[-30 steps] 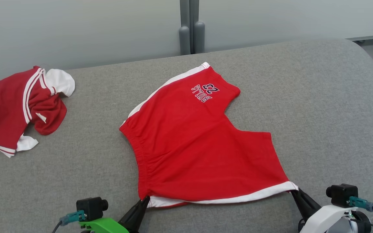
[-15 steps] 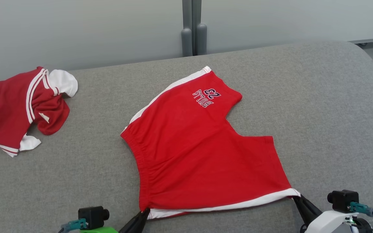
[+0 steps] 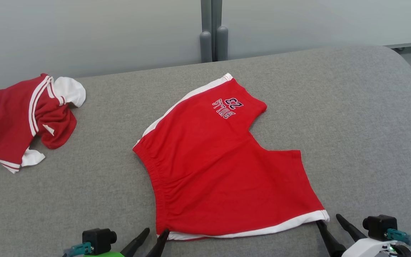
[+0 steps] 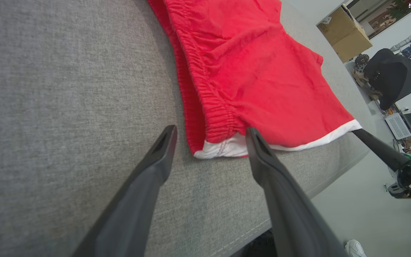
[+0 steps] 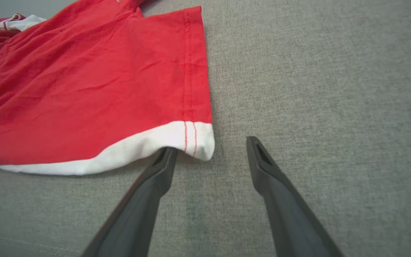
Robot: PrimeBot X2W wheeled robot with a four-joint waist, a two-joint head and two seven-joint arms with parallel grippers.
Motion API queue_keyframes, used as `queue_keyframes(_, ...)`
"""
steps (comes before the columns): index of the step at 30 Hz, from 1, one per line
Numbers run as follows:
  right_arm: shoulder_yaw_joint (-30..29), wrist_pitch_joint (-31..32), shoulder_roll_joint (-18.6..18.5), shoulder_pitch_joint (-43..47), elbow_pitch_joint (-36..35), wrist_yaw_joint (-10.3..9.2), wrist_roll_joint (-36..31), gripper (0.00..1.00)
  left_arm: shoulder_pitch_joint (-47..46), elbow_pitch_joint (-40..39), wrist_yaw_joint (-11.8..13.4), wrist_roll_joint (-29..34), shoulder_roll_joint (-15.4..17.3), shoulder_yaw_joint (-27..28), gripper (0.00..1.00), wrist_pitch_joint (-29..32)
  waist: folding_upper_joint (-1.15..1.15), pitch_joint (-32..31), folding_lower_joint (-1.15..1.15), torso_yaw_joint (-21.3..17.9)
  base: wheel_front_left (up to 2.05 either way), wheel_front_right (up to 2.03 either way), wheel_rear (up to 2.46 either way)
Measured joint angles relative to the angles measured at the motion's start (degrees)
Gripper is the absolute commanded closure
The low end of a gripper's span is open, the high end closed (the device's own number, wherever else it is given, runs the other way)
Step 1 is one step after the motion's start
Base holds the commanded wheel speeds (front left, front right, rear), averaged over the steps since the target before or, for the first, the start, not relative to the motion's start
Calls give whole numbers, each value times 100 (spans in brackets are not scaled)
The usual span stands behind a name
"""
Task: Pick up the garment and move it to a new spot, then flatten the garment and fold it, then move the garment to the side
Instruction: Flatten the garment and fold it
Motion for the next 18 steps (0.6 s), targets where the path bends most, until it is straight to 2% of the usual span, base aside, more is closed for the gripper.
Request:
queue_keyframes(11, -157, -62, -424, 203, -222, -20, -214, 0, -2, -277, 0, 75, 56, 270, 0, -434, 0, -40, 0, -70, 0, 0, 0)
queue_keyframes(18, -528, -115, -630, 99, -670, -241, -299, 0, -79, -566, 40, 419, 5, 443, 0, -651, 0, -195, 0, -145, 0, 0, 0)
